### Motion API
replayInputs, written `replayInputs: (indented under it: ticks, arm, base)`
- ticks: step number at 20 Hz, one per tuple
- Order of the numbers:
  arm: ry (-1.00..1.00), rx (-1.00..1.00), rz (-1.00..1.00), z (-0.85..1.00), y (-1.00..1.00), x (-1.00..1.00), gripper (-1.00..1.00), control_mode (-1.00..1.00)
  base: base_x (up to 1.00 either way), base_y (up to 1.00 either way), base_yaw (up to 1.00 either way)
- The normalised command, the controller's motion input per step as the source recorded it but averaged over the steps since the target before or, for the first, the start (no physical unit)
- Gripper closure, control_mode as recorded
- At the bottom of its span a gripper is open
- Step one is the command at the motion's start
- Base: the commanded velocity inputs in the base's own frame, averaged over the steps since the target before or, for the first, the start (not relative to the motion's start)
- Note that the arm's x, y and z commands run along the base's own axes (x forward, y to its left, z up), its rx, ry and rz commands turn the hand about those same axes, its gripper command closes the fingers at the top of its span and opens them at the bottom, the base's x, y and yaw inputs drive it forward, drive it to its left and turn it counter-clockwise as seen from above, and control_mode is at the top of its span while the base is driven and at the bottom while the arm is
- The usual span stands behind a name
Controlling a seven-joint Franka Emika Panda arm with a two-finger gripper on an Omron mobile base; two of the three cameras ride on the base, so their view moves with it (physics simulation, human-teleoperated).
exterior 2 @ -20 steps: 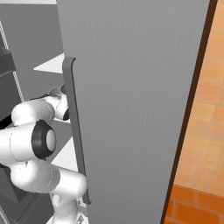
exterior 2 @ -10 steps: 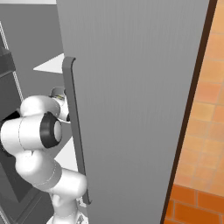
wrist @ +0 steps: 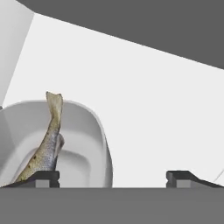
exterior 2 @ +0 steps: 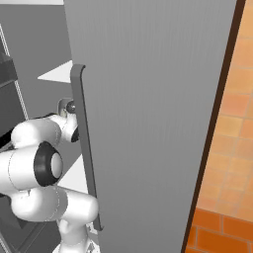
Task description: Take the meat container that has the fish and place it on the second highest rack of the freezer. Then take the vegetable container that has the corn and lemon and place it on the highest rack of the freezer.
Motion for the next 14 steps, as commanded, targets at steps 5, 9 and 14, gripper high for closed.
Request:
replayInputs:
  ticks: [5,9,14]
  arm:
    - [0.03,0.00,-0.11,0.37,-0.22,-0.55,-1.00,-1.00]
    - [0.04,0.00,-0.09,0.46,-0.35,-0.76,-1.00,-1.00]
    - [-0.07,0.04,0.01,0.96,-0.27,-1.00,-1.00,-1.00]
  base:
    - [0.00,0.00,0.00]
    - [0.00,0.00,0.00]
    - [0.00,0.00,0.00]
